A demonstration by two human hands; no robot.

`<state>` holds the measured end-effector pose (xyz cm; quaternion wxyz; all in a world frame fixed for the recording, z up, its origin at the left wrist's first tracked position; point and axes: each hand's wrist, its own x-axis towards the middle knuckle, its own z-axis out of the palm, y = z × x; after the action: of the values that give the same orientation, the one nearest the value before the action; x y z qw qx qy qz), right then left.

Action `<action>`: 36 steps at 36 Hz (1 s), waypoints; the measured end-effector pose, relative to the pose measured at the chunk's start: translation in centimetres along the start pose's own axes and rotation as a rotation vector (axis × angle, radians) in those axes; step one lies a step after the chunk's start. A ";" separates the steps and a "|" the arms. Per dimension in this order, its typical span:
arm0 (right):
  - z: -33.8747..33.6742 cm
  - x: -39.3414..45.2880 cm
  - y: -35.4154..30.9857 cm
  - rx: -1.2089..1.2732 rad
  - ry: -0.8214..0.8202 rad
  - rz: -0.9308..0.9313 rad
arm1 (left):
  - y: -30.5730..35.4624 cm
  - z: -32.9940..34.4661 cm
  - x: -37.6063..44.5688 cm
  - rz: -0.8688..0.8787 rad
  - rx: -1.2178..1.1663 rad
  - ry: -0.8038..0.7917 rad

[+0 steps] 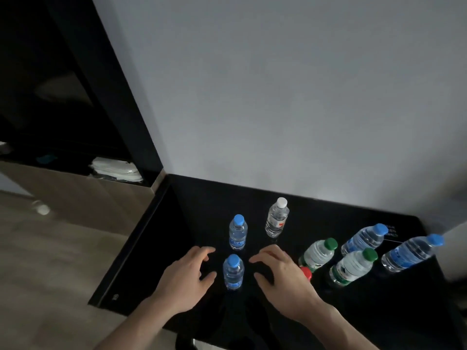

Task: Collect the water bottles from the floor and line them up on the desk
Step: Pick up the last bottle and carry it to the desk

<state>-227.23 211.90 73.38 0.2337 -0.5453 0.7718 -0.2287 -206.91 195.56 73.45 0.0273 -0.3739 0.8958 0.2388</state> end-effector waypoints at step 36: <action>29.0 30.5 -51.5 -0.184 -0.523 -0.614 | -51.5 -24.9 -23.6 -0.608 -0.059 0.485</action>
<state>-180.73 164.61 78.52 0.2930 -0.8087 0.5051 -0.0714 -151.52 168.69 79.83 -0.1266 -0.6687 0.7172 0.1498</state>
